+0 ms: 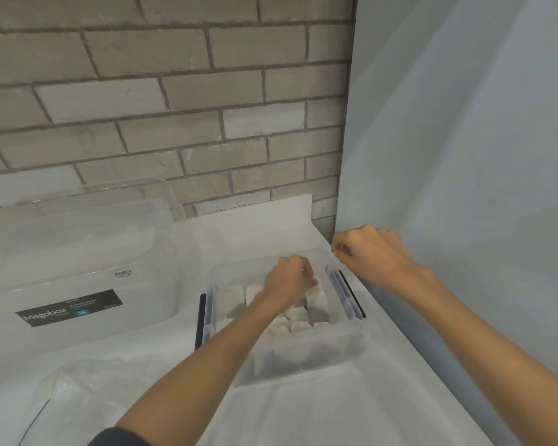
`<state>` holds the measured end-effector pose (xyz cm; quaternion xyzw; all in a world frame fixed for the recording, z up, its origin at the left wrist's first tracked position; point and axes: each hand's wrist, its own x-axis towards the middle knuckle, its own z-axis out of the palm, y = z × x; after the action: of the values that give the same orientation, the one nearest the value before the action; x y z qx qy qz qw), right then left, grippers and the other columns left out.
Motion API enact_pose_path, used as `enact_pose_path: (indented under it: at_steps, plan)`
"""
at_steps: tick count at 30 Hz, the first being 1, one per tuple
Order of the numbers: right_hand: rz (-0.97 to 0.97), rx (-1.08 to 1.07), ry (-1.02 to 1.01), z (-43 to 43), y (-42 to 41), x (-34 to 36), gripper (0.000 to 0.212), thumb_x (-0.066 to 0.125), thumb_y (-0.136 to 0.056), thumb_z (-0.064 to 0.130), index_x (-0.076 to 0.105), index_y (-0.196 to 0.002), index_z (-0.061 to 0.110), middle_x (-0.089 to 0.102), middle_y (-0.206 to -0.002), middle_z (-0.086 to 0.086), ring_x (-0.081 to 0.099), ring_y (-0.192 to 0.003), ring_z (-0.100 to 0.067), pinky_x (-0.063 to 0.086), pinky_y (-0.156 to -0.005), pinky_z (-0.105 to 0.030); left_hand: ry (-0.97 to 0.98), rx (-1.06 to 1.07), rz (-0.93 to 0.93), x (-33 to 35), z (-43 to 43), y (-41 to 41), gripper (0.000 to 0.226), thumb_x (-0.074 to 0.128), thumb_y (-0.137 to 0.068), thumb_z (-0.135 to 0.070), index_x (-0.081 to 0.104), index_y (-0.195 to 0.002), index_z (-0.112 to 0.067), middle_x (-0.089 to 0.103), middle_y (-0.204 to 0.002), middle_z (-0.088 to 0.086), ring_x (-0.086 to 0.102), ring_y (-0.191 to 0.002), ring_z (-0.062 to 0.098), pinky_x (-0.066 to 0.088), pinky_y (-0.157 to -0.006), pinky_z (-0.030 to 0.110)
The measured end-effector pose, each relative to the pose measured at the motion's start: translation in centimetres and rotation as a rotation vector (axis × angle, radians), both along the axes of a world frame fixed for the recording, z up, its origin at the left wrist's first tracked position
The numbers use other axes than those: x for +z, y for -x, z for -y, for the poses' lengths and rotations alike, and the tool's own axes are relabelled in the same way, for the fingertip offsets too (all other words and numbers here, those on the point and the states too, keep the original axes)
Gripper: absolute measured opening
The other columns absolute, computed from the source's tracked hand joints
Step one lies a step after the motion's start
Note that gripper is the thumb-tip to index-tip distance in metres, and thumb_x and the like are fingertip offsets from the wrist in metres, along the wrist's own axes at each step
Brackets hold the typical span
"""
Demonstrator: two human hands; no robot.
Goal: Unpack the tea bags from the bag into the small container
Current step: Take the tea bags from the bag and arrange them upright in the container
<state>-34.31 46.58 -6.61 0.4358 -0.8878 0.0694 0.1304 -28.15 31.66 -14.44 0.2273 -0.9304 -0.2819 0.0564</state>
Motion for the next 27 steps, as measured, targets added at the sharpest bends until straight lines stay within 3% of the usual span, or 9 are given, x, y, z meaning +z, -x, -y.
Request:
enact_pose_path:
  at_steps: [5,10,12,16,19,21,24,27]
  plan:
    - [0.051,0.078,0.024,1.5,-1.9,1.0,0.02,0.048,-0.096,0.026,0.064,-0.108,0.028,0.069,-0.099,0.002,0.063,-0.094,-0.024,0.042,-0.067,-0.03,-0.015,-0.021,-0.162,5.1,2.6,-4.5,0.004,0.066,-0.085,-0.03,0.069,-0.083,-0.029,0.07,-0.093,-0.008,0.063,-0.093,0.011,0.053,-0.087,0.036]
    - [0.121,0.247,0.025,5.0,-6.6,2.4,0.018,0.049,-0.096,0.028,0.065,-0.104,0.03,0.07,-0.097,0.009,0.06,-0.087,-0.018,0.041,-0.066,-0.03,-0.043,0.029,-0.284,9.4,5.4,-12.8,0.007,0.067,-0.087,-0.023,0.073,-0.086,-0.021,0.066,-0.076,-0.019,0.058,-0.068,-0.011,0.041,-0.068,0.004]
    - [0.167,0.329,0.033,6.6,-9.2,3.0,0.018,0.05,-0.096,0.027,0.065,-0.105,0.029,0.069,-0.098,0.009,0.055,-0.079,-0.014,0.039,-0.066,-0.029,-0.082,0.069,-0.274,10.1,6.7,-16.6,0.006,0.068,-0.087,-0.023,0.074,-0.086,-0.022,0.068,-0.075,-0.015,0.058,-0.063,-0.01,0.04,-0.061,0.002]
    - [0.309,0.456,0.016,10.0,-14.4,3.5,0.018,0.052,-0.094,0.025,0.067,-0.104,0.026,0.068,-0.098,0.005,0.055,-0.077,-0.012,0.047,-0.07,-0.031,-0.184,0.115,-0.083,10.2,9.2,-24.3,0.007,0.068,-0.085,-0.024,0.075,-0.083,-0.026,0.071,-0.077,-0.008,0.062,-0.066,0.0,0.044,-0.062,0.016]
    - [0.453,0.537,0.016,12.5,-18.2,2.6,0.016,0.056,-0.092,0.023,0.07,-0.099,0.024,0.068,-0.093,0.002,0.059,-0.078,-0.011,0.054,-0.079,-0.036,-0.304,0.065,0.175,9.8,10.4,-29.1,0.016,0.065,-0.077,-0.033,0.074,-0.085,-0.023,0.073,-0.082,-0.006,0.065,-0.073,0.004,0.046,-0.067,0.019]
    - [0.531,0.593,0.004,13.9,-20.8,1.6,0.014,0.058,-0.091,0.021,0.071,-0.096,0.021,0.068,-0.087,0.001,0.059,-0.071,-0.006,0.054,-0.078,-0.031,-0.338,0.026,0.342,8.5,11.0,-31.2,0.021,0.062,-0.077,-0.033,0.073,-0.089,-0.021,0.074,-0.086,-0.004,0.067,-0.079,0.007,0.048,-0.072,0.023]
    - [0.653,0.645,-0.103,15.3,-24.6,-0.5,0.014,0.058,-0.092,0.016,0.072,-0.094,0.012,0.068,-0.079,-0.001,0.061,-0.06,-0.006,0.05,-0.065,-0.016,-0.316,0.011,0.429,5.7,11.4,-32.5,0.016,0.058,-0.087,-0.018,0.073,-0.092,-0.015,0.074,-0.09,0.0,0.069,-0.082,0.011,0.051,-0.069,0.019]
    - [0.721,0.611,-0.28,15.9,-27.2,-3.1,0.023,0.049,-0.091,0.003,0.071,-0.095,0.007,0.061,-0.071,0.003,0.067,-0.067,-0.015,0.054,-0.062,-0.02,-0.175,0.012,0.509,2.7,11.6,-32.8,0.022,0.051,-0.089,-0.011,0.071,-0.096,-0.011,0.07,-0.089,0.005,0.062,-0.075,0.014,0.05,-0.072,0.024]
